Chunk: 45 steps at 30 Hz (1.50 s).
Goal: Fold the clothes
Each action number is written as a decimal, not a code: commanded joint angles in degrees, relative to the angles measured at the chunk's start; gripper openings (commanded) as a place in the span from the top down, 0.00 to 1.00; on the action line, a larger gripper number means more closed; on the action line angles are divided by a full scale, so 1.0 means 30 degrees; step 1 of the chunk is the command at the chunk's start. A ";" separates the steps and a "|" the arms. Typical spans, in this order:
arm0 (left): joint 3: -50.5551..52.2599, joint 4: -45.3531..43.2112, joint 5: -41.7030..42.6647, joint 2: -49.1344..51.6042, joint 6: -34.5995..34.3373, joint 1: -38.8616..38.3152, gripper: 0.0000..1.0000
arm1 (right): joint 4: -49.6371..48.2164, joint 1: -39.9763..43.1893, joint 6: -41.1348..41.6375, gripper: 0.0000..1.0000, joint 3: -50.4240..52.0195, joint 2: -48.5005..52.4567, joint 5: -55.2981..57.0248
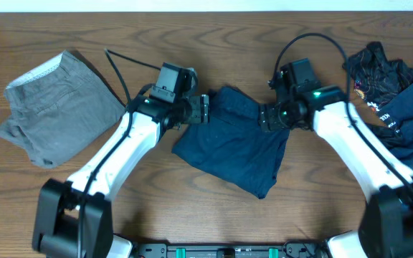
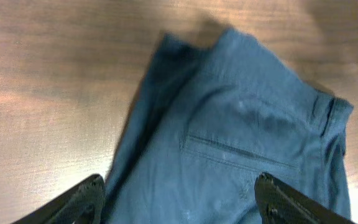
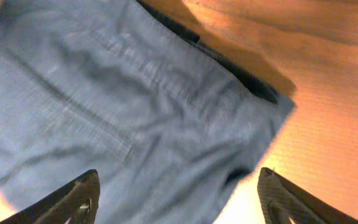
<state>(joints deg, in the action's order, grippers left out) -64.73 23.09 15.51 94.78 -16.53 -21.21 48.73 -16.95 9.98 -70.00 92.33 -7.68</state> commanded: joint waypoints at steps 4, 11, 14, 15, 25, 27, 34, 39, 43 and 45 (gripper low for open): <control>0.0080 -0.2273 0.3818 0.3300 0.2812 0.1472 0.21 | 0.2120 -0.0102 -0.0284 0.14 -0.0947 -0.3293 -0.0022; 0.0080 -0.3424 0.5741 0.5880 0.3067 0.1683 0.18 | 0.3636 -0.0102 -0.0284 0.12 -0.0947 -0.5202 -0.0022; 0.0080 -0.3308 0.7672 0.6717 0.3053 0.1319 0.21 | 0.3774 -0.0102 -0.0284 0.12 -0.0947 -0.5355 -0.0022; 0.0087 -0.3235 0.8051 0.6914 0.3038 0.1158 0.26 | 0.3774 -0.0102 -0.0284 0.12 -0.0947 -0.5348 -0.0022; -0.0430 -0.2871 0.7606 0.6054 0.3082 0.0940 0.94 | 0.3789 -0.0102 -0.0291 0.12 -0.0940 -0.5348 -0.0007; -0.0605 -0.2470 0.6317 0.5005 0.3082 0.1515 0.94 | 0.3840 -0.0102 -0.0291 0.12 -0.0940 -0.5348 -0.0007; -0.0758 -0.1056 0.0335 -0.0750 0.2994 0.5202 0.94 | 0.4197 -0.0102 -0.0284 0.11 -0.0940 -0.5348 0.0430; -0.0758 -0.0984 -0.2157 -0.3759 0.3002 0.9122 0.94 | 0.4189 -0.0102 -0.0277 0.12 -0.0940 -0.5348 0.0423; -0.0758 -0.0430 -0.3869 -0.4452 0.2994 1.2837 0.94 | 0.4197 -0.0102 -0.0277 0.12 -0.0940 -0.5348 0.0415; -0.0750 -0.0175 -0.3898 -0.4240 0.2980 1.4353 0.94 | 0.4197 -0.0102 -0.0277 0.12 -0.0940 -0.5348 0.0408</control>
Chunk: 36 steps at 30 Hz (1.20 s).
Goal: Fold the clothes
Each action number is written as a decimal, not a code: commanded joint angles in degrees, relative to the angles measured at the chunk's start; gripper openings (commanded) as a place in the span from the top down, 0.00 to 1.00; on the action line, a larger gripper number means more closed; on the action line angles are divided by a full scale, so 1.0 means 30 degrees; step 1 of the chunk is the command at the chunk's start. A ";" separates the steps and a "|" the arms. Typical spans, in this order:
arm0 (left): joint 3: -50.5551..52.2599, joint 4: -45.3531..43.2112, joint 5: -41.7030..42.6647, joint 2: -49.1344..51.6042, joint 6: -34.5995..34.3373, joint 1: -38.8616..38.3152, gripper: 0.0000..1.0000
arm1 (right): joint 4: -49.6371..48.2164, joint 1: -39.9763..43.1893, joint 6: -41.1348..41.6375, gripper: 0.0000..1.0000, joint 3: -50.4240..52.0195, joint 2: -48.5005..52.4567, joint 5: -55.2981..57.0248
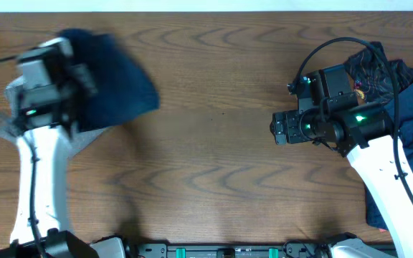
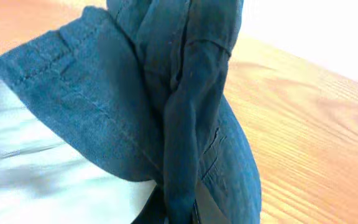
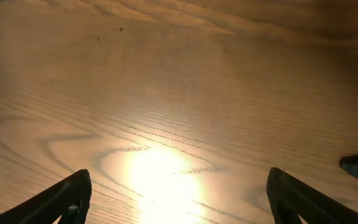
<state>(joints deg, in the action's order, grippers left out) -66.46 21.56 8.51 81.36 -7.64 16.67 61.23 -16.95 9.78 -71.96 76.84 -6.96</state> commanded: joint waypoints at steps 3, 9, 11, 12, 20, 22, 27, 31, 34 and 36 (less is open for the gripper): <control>-0.0175 0.0823 -0.1574 0.0743 -0.0044 0.3563 0.94 | 0.0022 -0.0102 -0.0211 0.12 -0.0284 -0.0182 0.0175; -0.0175 0.1027 -0.1566 0.1224 -0.2098 0.5566 0.90 | 0.0248 -0.0102 -0.0211 0.12 -0.0284 -0.0182 0.0168; -0.0175 0.1020 -0.1574 0.1217 -0.2142 0.5756 0.75 | 0.0335 -0.0102 -0.0211 0.12 -0.0284 -0.0182 0.0168; -0.0175 0.1027 -0.1574 0.1217 -0.2142 0.5792 0.62 | 0.0379 -0.0102 -0.0211 0.11 -0.0284 -0.0182 0.0175; -0.0175 0.1078 -0.1209 0.1166 -0.2288 0.5668 0.25 | 0.0510 -0.0102 -0.0219 0.10 -0.0284 -0.0182 0.0175; -0.0175 0.1086 -0.0022 0.1071 -0.2273 0.5311 0.22 | 0.0444 -0.0102 -0.0219 0.09 -0.0284 -0.0182 0.0175; -0.0175 0.1399 0.1362 0.1013 -0.1246 0.2645 0.14 | -0.0255 -0.0080 -0.0204 0.01 -0.0277 -0.0138 0.0160; -0.0175 0.2477 0.1297 0.1056 0.0175 -0.1100 0.09 | -0.0940 0.0189 -0.0219 0.01 -0.0277 0.0182 -0.0714; -0.0175 0.4036 0.1290 0.1071 0.0554 -0.3701 0.00 | -0.1494 0.0998 -0.0226 0.01 -0.0277 0.0699 -0.1880; -0.0175 0.5792 0.1290 0.1071 0.0554 -0.5282 0.02 | -0.1574 0.1923 -0.0226 0.01 -0.0277 0.1049 -0.2856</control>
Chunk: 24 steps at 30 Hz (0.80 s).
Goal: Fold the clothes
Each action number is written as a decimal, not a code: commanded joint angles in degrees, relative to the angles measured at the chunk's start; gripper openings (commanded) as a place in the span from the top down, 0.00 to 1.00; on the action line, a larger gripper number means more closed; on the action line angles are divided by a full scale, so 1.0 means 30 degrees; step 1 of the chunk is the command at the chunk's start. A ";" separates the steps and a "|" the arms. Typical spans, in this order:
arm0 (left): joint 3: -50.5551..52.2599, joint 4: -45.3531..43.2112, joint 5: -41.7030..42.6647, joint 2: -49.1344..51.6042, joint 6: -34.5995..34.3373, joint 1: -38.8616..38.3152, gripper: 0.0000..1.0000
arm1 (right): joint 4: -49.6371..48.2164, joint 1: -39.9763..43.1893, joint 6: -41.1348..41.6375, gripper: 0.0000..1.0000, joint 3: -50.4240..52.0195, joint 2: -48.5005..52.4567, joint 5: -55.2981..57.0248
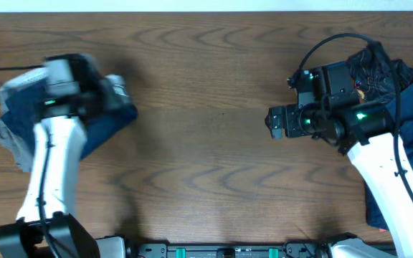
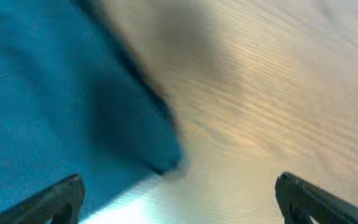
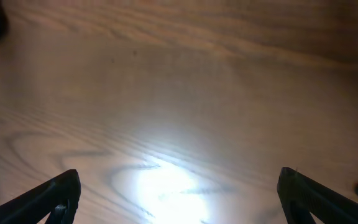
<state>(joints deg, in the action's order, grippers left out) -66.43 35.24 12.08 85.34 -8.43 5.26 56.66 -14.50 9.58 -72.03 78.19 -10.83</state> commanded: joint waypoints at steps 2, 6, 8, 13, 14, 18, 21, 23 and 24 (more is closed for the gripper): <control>-0.0182 0.3337 0.0109 -0.0262 0.0809 -0.2514 0.02 | 0.0474 0.2025 -0.0160 0.01 -0.0255 0.0816 -0.2127; -0.0182 0.8663 0.0117 -0.0262 0.0670 -0.3694 0.02 | 0.2980 0.3628 -0.0903 0.01 -0.0255 0.0845 -0.2025; -0.0175 1.0994 0.0102 -0.0313 0.0670 -0.4000 0.02 | 0.4102 0.4211 -0.1078 0.01 -0.0255 0.0845 -0.1654; 0.0313 1.3019 0.0109 -0.1880 0.0444 -0.4299 0.02 | 0.5472 0.4954 -0.0838 0.01 0.0153 -0.0124 -0.1348; 0.0612 1.2888 0.0109 -0.2761 0.0277 -0.4364 0.02 | 0.5457 0.4962 -0.0656 0.01 0.0364 -0.0597 -0.1195; 0.2011 1.1038 0.0102 -0.7424 0.0131 -0.4801 0.02 | 0.4320 0.4932 0.0816 0.01 0.2135 -0.4160 0.0350; 0.3337 0.8896 -0.1297 -1.2225 -0.0619 -0.5530 0.02 | 0.1741 0.4524 0.0860 0.01 0.4561 -0.8480 0.1209; 0.4269 0.7606 -0.2565 -1.5613 -0.1086 -0.6084 0.02 | 0.0015 0.4189 0.0860 0.01 0.6244 -1.1686 0.2244; 0.4641 0.6878 -0.2783 -1.7005 -0.1086 -0.6215 0.02 | -0.0838 0.4167 0.0860 0.01 0.6900 -1.3034 0.2331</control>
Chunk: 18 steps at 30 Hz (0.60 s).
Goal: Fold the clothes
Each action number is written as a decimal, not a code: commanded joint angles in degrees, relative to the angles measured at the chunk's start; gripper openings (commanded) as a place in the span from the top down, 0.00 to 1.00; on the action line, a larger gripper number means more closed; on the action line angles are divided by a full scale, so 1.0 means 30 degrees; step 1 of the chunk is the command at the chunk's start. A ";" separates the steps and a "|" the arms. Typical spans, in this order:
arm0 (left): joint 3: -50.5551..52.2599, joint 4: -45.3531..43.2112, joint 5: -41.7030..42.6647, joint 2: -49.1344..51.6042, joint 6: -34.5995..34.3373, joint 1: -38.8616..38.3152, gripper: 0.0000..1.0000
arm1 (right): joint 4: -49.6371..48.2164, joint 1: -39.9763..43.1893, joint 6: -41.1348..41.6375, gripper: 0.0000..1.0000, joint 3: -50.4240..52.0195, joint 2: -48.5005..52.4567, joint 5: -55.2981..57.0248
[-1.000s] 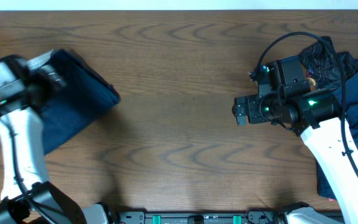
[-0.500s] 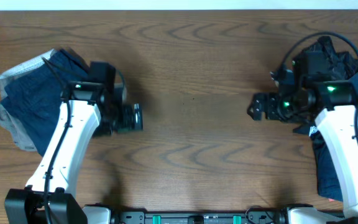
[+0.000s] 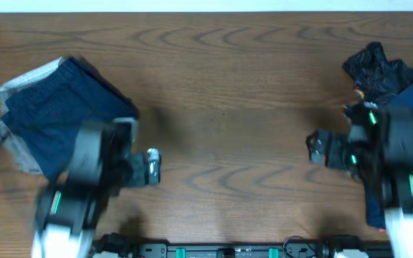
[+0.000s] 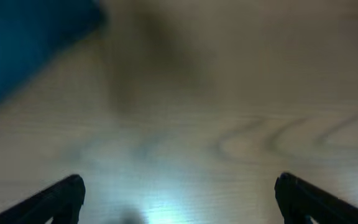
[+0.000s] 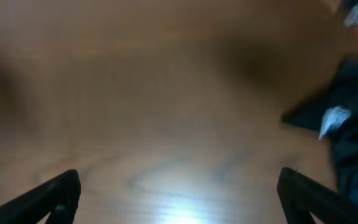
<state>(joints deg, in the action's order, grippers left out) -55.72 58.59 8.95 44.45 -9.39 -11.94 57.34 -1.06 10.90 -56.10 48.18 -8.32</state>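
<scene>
Folded navy shorts (image 3: 59, 115) lie at the far left on top of the folded grey shorts (image 3: 9, 147), whose edge shows beneath. A corner of the navy cloth (image 4: 30, 43) is in the left wrist view. My left gripper (image 3: 153, 166) is open over bare wood, right of that stack and nearer the front. My right gripper (image 3: 314, 148) is open over bare wood, just left of the unfolded pile. Both wrist views show fingers (image 4: 55, 199) (image 5: 309, 196) wide apart with nothing between them.
At the right edge lies a heap of unfolded clothes: a black patterned garment (image 3: 375, 68) and a navy one, its dark edge (image 5: 353, 124) in the right wrist view. Wooden table (image 3: 221, 86) spans between the stack and the heap.
My left arm has drawn back from the stack toward the table's front. My right arm has also drawn back toward the front right, beside the heap. Both grippers stay open.
Both open grippers were at the navy shorts in the table's middle. Then my left gripper held them bunched over the grey shorts at the left. Then they lay on the grey shorts, released. Now both arms have pulled back.
</scene>
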 commanded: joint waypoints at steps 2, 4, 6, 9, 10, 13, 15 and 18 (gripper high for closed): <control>0.1530 -0.2426 -0.1719 -0.5974 -0.0765 -0.0510 0.02 | -0.2251 -0.0313 0.0423 0.01 0.2652 -0.5632 0.1486; 0.1515 -0.2637 -0.1719 -0.7898 -0.0765 -0.0510 0.02 | -0.2018 -0.0313 0.0415 0.01 0.3031 -0.7519 0.1494; 0.1515 -0.2616 -0.1719 -0.9617 -0.0765 -0.0510 0.02 | -0.1129 -0.0313 0.0415 0.01 0.3082 -0.9209 0.1486; 0.1515 -0.2565 -0.1719 -1.1744 -0.0765 -0.0510 0.02 | 0.0153 -0.0313 0.0415 0.01 0.3082 -1.1009 0.1486; 0.1515 -0.2557 -0.1719 -1.2182 -0.0765 -0.0510 0.02 | 0.0576 -0.0313 0.0415 0.01 0.3082 -1.1373 0.1486; 0.1515 -0.2565 -0.1719 -1.3070 -0.0765 -0.0510 0.02 | 0.2127 -0.0313 0.0415 0.01 0.3082 -1.2050 0.1494; 0.1515 -0.2557 -0.1719 -1.3238 -0.0765 -0.0510 0.02 | 0.3220 -0.0313 0.0423 0.01 0.3082 -1.2080 0.1486; 0.1515 -0.2557 -0.1719 -1.3245 -0.0765 -0.0510 0.02 | 0.3993 -0.0313 0.0729 0.01 0.3096 -1.2072 0.1260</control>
<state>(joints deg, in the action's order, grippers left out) -51.86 51.03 4.27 4.86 -10.94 -13.23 68.73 -1.63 11.77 -47.18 12.19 -4.45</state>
